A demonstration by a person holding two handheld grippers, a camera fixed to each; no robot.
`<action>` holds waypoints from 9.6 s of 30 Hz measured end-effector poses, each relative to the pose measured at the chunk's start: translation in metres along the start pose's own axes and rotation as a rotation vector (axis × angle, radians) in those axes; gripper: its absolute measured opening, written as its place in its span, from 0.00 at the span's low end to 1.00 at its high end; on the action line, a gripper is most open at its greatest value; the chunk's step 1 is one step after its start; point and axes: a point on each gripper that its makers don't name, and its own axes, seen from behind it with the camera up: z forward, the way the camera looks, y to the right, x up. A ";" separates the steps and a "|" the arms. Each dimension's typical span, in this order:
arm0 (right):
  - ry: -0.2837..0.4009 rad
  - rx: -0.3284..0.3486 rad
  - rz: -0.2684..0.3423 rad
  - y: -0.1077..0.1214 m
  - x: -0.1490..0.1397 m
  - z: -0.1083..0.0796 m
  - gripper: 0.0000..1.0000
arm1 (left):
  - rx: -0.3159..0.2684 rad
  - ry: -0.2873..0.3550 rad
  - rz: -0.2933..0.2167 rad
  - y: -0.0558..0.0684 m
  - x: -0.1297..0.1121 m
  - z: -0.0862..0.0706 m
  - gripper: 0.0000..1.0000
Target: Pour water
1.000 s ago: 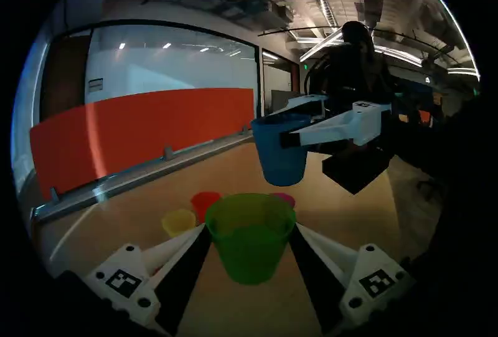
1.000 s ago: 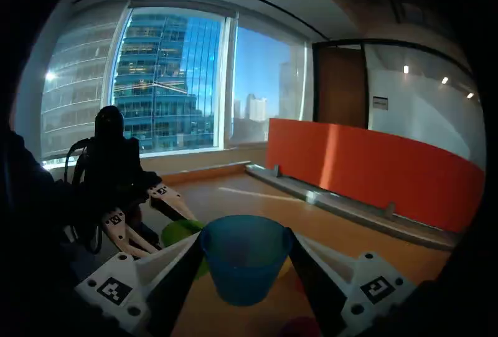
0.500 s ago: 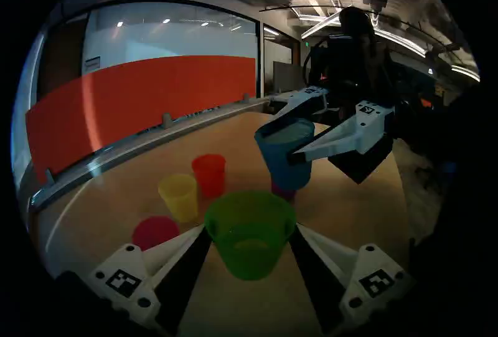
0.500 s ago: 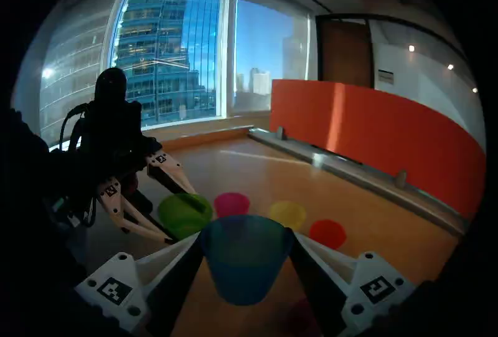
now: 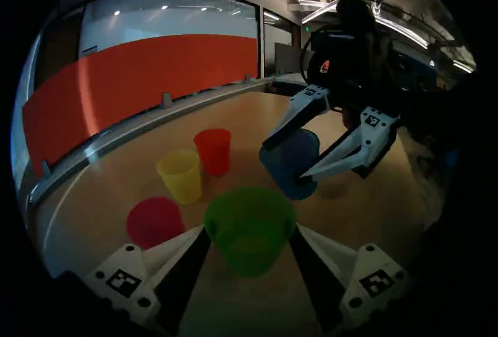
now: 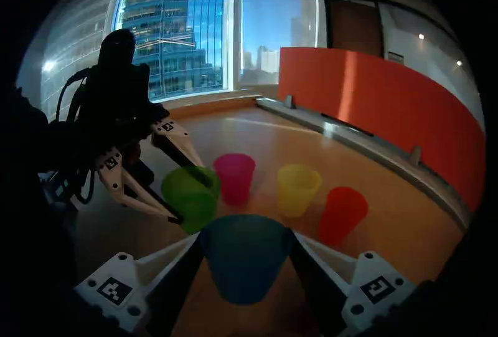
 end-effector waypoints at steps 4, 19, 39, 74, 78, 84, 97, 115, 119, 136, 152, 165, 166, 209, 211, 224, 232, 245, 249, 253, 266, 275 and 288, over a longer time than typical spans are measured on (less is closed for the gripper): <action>-0.021 0.005 -0.003 0.001 -0.010 0.006 0.92 | -0.001 -0.020 0.000 -0.002 -0.008 0.004 0.85; -0.051 0.009 -0.024 0.000 -0.024 0.018 0.92 | -0.002 -0.043 0.005 -0.007 -0.019 0.010 0.85; -0.058 0.011 -0.035 -0.008 -0.033 0.026 0.92 | -0.002 -0.059 -0.008 -0.010 -0.031 0.008 0.85; -0.054 -0.055 -0.080 -0.004 -0.048 -0.001 1.00 | 0.023 -0.088 0.031 -0.013 -0.036 0.004 0.85; -0.039 -0.053 -0.078 -0.004 -0.041 -0.005 1.00 | 0.031 -0.097 0.046 -0.015 -0.036 0.002 0.86; -0.012 -0.052 -0.069 -0.008 -0.029 -0.012 1.00 | 0.037 -0.098 0.046 -0.015 -0.033 -0.004 0.90; 0.053 -0.115 -0.041 -0.006 -0.014 -0.046 1.00 | 0.103 -0.069 0.022 -0.022 -0.028 -0.039 0.98; 0.202 -0.385 0.080 0.033 0.005 -0.122 1.00 | 0.326 0.128 -0.038 -0.038 0.006 -0.099 0.98; 0.244 -0.484 0.074 0.051 0.013 -0.140 1.00 | 0.376 0.183 -0.062 -0.042 0.014 -0.111 0.98; 0.449 -0.789 0.111 0.101 0.043 -0.202 1.00 | 0.601 0.415 -0.052 -0.061 0.063 -0.157 0.98; 0.501 -0.979 0.189 0.121 0.004 -0.233 1.00 | 0.838 0.516 -0.158 -0.090 0.048 -0.184 0.98; 0.493 -1.021 0.229 0.122 -0.011 -0.237 1.00 | 0.869 0.517 -0.217 -0.102 0.038 -0.178 0.98; 0.494 -1.019 0.232 0.121 -0.010 -0.238 1.00 | 0.867 0.518 -0.221 -0.103 0.039 -0.178 0.98; 0.436 -1.021 0.312 0.121 -0.009 -0.243 1.00 | 0.933 0.477 -0.237 -0.131 -0.014 -0.146 0.98; 0.434 -1.026 0.317 0.122 -0.011 -0.244 1.00 | 0.932 0.479 -0.243 -0.132 -0.016 -0.146 0.98; 0.437 -1.043 0.334 0.124 -0.009 -0.248 1.00 | 0.921 0.480 -0.258 -0.136 -0.023 -0.141 0.98; 0.445 -1.045 0.328 0.123 -0.008 -0.249 1.00 | 0.920 0.463 -0.258 -0.136 -0.026 -0.137 0.98; 0.451 -1.045 0.323 0.123 -0.009 -0.253 1.00 | 0.915 0.459 -0.256 -0.136 -0.026 -0.136 0.98; 0.459 -1.050 0.312 0.123 -0.008 -0.255 1.00 | 0.914 0.457 -0.257 -0.136 -0.026 -0.136 0.98; 0.469 -1.048 0.292 0.122 -0.006 -0.256 1.00 | 0.914 0.457 -0.256 -0.136 -0.025 -0.136 0.98; 0.498 -1.043 0.216 0.124 -0.014 -0.245 1.00 | 0.914 0.457 -0.256 -0.136 -0.025 -0.136 0.98; 0.527 -0.982 0.266 0.131 -0.023 -0.223 1.00 | 0.914 0.457 -0.256 -0.136 -0.026 -0.136 0.98; 0.525 -0.967 0.252 0.146 -0.029 -0.207 1.00 | 0.914 0.457 -0.256 -0.136 -0.025 -0.136 0.98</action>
